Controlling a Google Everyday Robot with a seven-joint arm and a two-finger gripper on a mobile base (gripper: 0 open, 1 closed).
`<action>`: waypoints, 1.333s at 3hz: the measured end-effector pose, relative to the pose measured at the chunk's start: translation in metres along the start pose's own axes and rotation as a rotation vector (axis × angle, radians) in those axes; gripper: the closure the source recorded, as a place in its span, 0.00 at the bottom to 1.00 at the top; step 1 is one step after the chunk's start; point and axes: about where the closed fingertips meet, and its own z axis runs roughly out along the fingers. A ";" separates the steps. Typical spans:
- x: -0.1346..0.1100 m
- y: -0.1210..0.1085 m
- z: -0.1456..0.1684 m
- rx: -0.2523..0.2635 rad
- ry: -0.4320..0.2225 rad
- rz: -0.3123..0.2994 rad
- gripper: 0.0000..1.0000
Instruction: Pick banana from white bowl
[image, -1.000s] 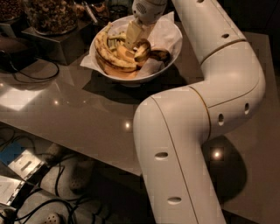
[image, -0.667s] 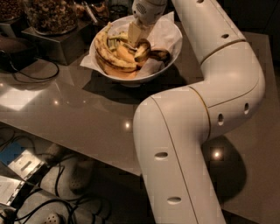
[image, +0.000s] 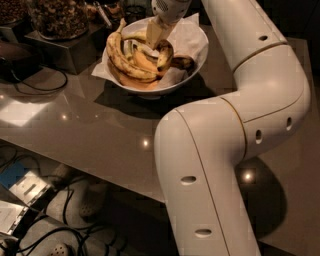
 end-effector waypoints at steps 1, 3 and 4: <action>0.002 -0.003 -0.032 0.037 -0.045 -0.012 1.00; 0.019 0.008 -0.062 0.074 -0.064 -0.044 1.00; 0.025 0.010 -0.071 0.103 -0.053 -0.058 1.00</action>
Offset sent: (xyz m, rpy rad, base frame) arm -0.1089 -0.0392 0.0481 -0.0129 -0.2120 0.0257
